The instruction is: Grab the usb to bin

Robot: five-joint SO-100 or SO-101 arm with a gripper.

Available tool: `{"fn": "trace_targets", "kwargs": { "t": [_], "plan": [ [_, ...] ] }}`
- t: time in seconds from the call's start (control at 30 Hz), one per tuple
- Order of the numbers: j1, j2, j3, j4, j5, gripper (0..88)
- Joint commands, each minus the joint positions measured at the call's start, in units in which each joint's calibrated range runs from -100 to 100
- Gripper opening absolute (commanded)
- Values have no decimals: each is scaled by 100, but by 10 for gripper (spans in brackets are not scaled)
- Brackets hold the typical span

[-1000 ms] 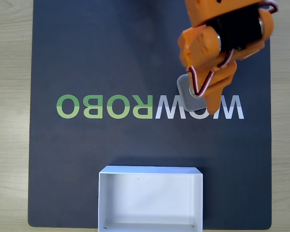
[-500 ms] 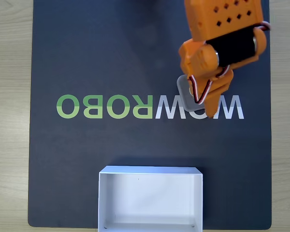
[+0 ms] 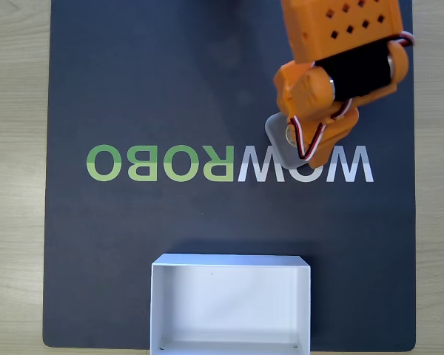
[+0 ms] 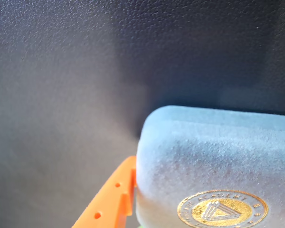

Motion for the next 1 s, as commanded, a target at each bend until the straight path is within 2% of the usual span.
{"fn": "trace_targets", "kwargs": {
  "t": [0.0,0.27,0.57,0.83,0.97],
  "plan": [
    [27,-83,-68,-15,-1,120],
    [36,-253,-59,72,-1,121],
    [44,-1830,-95,168,-1,121],
    [760,-3737,-619,177,-33,122],
    [1458,-3848,-1188,168,-54,122]
  ]
}}
